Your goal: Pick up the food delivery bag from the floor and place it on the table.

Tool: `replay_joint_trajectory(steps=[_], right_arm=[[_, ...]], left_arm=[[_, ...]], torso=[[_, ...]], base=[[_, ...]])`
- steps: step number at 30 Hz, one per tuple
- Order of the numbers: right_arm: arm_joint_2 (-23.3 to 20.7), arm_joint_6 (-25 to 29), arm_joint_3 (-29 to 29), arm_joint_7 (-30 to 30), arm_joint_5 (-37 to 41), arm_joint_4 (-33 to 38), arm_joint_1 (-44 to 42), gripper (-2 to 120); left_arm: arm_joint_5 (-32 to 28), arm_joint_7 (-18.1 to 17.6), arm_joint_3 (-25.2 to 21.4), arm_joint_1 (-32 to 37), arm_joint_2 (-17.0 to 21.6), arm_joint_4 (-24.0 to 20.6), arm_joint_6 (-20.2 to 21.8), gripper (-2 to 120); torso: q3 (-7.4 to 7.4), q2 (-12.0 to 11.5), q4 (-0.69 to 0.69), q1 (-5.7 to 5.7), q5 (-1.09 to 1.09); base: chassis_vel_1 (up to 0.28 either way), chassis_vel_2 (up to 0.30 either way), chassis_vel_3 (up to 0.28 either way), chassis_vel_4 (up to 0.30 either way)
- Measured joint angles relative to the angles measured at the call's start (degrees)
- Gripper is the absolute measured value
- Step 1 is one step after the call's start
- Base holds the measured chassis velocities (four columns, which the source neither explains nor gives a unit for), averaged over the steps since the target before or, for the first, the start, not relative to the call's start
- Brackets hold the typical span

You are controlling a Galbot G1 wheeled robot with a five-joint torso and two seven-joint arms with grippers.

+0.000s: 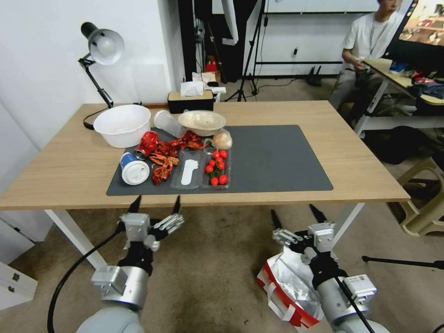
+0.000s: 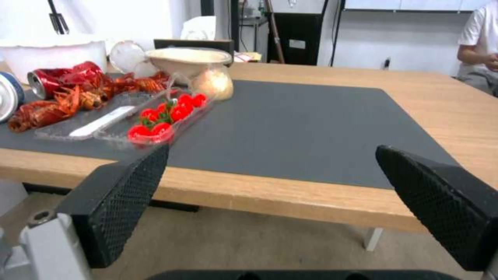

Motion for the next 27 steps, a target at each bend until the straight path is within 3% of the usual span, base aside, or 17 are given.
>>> replay_joint_trajectory(steps=[4, 16, 27], right_arm=[[-0.03, 0.02, 0.40, 0.01, 0.15, 0.51, 0.11, 100], [0.17, 0.92, 0.87, 0.26, -0.32, 0.57, 0.02, 100], [0.19, 1.40, 0.98, 0.34, -0.81, 0.72, -0.34, 100]], left_arm=[[-4.07, -0.85, 0.74, 0.51, 0.09, -0.49, -1.15, 100], [-7.80, -0.83, 0.72, 1.60, 0.37, 0.41, -5.66, 100], [-8.87, -2.72, 0.72, 1.89, 0.30, -0.23, -5.14, 100]], torso=[[0.00, -0.01, 0.02, 0.00, -0.01], [0.00, 0.00, 0.02, 0.00, 0.00], [-0.53, -0.96, 0.02, -0.43, -0.01]], base=[[0.000, 0.000, 0.000, 0.000], [0.000, 0.000, 0.000, 0.000], [0.000, 0.000, 0.000, 0.000]])
